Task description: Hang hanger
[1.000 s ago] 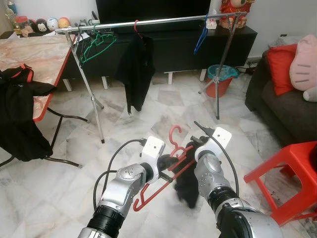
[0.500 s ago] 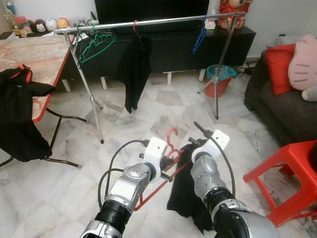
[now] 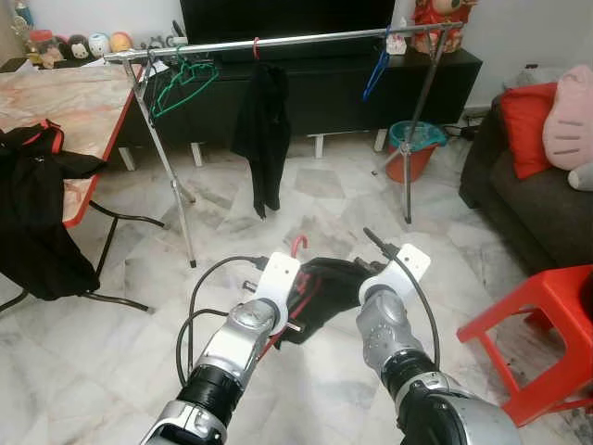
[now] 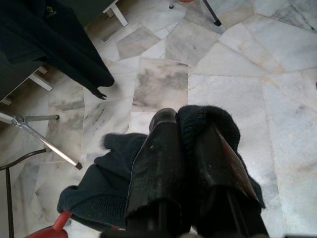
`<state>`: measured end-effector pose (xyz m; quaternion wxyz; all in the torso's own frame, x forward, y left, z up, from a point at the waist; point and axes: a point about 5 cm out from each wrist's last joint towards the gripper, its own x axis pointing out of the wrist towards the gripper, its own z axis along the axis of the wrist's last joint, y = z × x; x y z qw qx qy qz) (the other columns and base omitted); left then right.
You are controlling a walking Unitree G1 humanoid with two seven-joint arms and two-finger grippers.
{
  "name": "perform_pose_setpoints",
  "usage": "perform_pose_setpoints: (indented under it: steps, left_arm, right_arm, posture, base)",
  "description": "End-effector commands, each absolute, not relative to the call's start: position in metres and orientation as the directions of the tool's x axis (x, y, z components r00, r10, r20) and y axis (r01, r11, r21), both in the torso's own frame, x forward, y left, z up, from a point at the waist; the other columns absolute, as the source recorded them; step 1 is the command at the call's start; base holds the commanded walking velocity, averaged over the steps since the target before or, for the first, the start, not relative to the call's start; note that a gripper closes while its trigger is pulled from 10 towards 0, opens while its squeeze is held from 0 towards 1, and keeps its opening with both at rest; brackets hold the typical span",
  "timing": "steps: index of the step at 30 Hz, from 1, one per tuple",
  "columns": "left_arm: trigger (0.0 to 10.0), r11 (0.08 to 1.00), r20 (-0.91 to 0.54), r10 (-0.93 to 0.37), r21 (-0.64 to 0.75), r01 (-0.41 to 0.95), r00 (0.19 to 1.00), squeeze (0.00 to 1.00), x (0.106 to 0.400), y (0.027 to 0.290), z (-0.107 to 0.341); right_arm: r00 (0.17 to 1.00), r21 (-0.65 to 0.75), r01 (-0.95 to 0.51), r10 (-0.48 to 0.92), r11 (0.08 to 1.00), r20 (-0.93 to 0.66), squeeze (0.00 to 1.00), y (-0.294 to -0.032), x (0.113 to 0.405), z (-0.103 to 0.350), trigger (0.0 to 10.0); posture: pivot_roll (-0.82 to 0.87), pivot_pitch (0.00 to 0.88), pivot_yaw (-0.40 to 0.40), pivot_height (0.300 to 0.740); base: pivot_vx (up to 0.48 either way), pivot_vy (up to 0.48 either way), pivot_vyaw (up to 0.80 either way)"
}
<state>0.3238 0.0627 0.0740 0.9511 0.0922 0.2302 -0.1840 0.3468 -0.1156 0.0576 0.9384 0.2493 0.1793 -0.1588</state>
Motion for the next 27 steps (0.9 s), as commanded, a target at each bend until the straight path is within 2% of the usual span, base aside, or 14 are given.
perform_pose_setpoints:
  steps: [1,5,8,13,18,27]
  left_arm:
    - [10.0,0.919,-0.458,-0.28,0.125,0.373,0.844,0.0,0.329,0.065,0.079]
    - [10.0,0.919,-0.429,-0.301,0.107,0.378,0.852,0.0,0.33,0.062,0.083]
    - [10.0,0.893,-0.365,-0.404,0.039,0.447,0.839,0.0,0.328,0.048,0.091]
    - [10.0,0.816,-0.333,-0.569,-0.115,0.567,0.752,0.0,0.317,0.026,0.093]
    - [10.0,0.753,-0.3,-0.658,-0.219,0.621,0.691,0.0,0.308,0.017,0.095]
    - [10.0,0.704,-0.384,-0.686,-0.134,0.698,0.618,0.0,0.299,0.022,0.084]
  right_arm:
    - [0.891,0.425,0.402,-0.238,0.811,-0.387,0.0,-0.121,0.351,0.065,10.0]
    - [0.894,0.431,0.389,-0.22,0.814,-0.39,0.0,-0.119,0.351,0.064,10.0]
    - [0.904,0.446,0.354,-0.178,0.822,-0.389,0.0,-0.113,0.351,0.064,10.0]
    - [0.909,0.455,0.324,-0.14,0.829,-0.393,0.0,-0.105,0.351,0.064,10.0]
    - [0.912,0.457,0.311,-0.126,0.833,-0.391,0.0,-0.104,0.351,0.064,10.0]
    - [0.911,0.437,0.313,-0.137,0.843,-0.39,0.0,-0.11,0.352,0.064,10.0]
  posture:
    - [-0.06,0.0,-0.008,0.732]
    - [-0.06,0.0,-0.009,0.732]
    - [-0.06,0.0,-0.009,0.732]
    - [-0.06,0.0,-0.007,0.732]
    - [-0.06,0.0,-0.005,0.732]
    - [-0.06,0.0,-0.005,0.732]
  base:
    - [0.0,0.0,0.0]
    - [0.0,0.0,0.0]
    - [0.0,0.0,0.0]
    - [0.0,0.0,0.0]
    - [0.0,0.0,0.0]
    - [0.0,0.0,0.0]
